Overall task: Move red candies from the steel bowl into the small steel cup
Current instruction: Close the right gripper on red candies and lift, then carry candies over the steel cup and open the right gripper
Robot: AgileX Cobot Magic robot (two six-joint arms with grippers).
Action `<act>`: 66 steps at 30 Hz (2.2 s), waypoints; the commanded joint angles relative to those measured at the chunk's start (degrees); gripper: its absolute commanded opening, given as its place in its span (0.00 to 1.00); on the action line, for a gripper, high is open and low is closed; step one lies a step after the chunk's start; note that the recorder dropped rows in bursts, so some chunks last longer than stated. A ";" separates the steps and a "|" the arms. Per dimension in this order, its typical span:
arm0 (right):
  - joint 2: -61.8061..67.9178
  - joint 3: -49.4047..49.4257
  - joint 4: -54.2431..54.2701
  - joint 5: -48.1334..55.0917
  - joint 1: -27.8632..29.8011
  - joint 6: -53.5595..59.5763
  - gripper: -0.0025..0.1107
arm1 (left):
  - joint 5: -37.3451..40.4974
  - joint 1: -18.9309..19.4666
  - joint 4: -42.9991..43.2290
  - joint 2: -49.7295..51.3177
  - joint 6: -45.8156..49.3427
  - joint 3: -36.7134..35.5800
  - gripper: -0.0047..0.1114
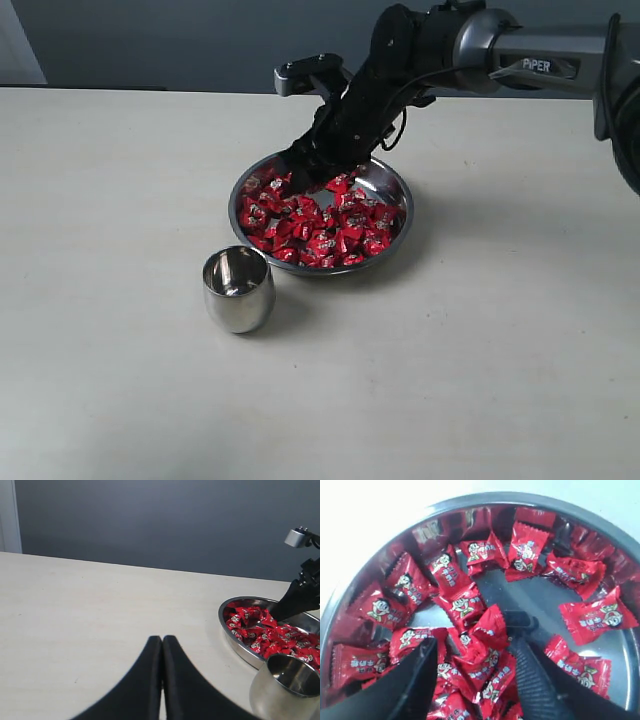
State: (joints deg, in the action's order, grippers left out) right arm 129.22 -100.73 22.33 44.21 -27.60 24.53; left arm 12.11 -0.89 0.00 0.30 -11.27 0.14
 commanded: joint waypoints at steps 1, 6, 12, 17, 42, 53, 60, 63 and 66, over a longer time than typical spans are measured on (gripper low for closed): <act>2.03 -0.07 0.42 0.62 0.18 0.46 0.44 | -0.29 -0.37 0.00 -0.30 -0.18 -0.14 0.04; 3.82 -0.07 0.31 -0.43 0.18 0.46 0.44 | -0.29 -0.37 0.00 -0.30 -0.18 -0.14 0.04; 4.27 -0.17 0.31 -1.39 0.18 0.46 0.40 | -0.29 -0.37 0.00 -0.30 -0.18 -0.14 0.04; 4.16 -0.17 0.31 -1.51 0.18 0.46 0.04 | -0.29 -0.37 0.00 -0.30 -0.18 -0.14 0.04; -7.67 -0.06 9.82 22.61 -12.23 11.04 0.02 | -0.29 -0.37 0.00 -0.30 -0.18 -0.14 0.04; -7.67 -0.06 1.49 20.54 -13.32 8.47 0.04 | -0.29 -0.37 0.00 -0.30 -0.18 -0.14 0.04; -7.67 -0.06 1.49 20.21 -13.44 9.39 0.38 | -0.29 -0.37 0.00 -0.30 -0.18 -0.14 0.04; -7.67 -0.06 1.49 19.95 -13.44 9.39 0.38 | -0.29 -0.37 0.00 -0.30 -0.18 -0.14 0.04; -7.75 -0.41 -0.94 19.95 -13.44 9.39 0.38 | -0.29 -0.37 0.00 -0.30 -0.18 -0.14 0.04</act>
State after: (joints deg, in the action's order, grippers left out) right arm 122.19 -100.73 23.85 64.69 -40.89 33.36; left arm 12.11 -0.89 0.00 0.30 -11.27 0.14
